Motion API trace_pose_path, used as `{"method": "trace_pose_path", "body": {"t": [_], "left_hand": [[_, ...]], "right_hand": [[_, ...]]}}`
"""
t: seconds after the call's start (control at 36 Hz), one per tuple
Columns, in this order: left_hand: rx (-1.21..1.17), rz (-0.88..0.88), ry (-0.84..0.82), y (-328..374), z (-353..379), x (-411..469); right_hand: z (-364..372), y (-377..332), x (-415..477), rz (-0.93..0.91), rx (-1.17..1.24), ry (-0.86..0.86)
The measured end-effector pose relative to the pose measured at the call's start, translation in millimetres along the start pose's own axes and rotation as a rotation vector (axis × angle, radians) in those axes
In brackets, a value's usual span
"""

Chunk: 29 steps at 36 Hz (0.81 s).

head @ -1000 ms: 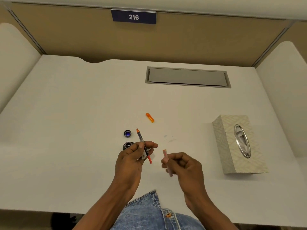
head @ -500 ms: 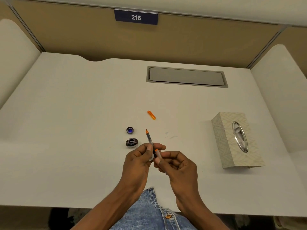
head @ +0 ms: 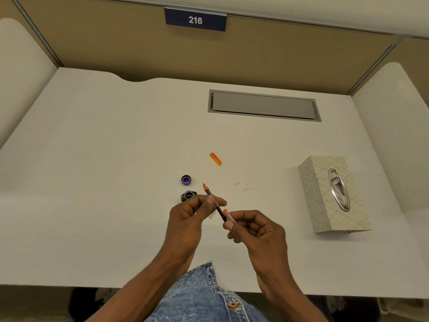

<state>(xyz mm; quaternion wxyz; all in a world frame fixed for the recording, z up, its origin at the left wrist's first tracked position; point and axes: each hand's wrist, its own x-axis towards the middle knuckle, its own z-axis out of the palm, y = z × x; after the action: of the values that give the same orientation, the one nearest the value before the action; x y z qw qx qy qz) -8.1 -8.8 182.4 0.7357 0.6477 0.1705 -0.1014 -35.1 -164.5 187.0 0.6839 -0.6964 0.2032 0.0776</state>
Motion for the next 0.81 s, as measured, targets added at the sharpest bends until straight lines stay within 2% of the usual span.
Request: {"method": "trace_pose_path", "body": {"t": [0.81], "left_hand": [[-0.084,0.055,0.122,18,-9,42]], "right_hand": [[15,-3,17,0.008,-0.016,0.042]]}}
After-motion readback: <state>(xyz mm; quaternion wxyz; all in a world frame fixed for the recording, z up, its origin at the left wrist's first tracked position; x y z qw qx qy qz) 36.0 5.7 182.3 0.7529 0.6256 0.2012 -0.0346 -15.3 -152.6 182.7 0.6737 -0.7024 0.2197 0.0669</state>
